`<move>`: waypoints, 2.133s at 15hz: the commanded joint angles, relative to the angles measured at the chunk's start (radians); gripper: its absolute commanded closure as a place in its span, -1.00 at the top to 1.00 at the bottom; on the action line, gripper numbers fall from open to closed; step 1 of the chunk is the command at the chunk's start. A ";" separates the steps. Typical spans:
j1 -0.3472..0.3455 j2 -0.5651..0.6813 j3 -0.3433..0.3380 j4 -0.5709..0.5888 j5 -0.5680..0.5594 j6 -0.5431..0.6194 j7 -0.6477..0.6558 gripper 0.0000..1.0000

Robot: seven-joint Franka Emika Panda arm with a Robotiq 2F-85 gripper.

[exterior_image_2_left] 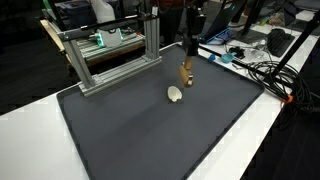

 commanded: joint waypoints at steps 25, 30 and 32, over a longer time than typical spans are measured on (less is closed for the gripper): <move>0.004 0.197 -0.030 0.147 -0.099 -0.074 -0.157 -0.57; -0.009 0.257 -0.028 0.184 -0.081 -0.117 -0.162 -0.57; -0.014 0.268 -0.025 0.184 -0.067 -0.121 -0.158 -0.57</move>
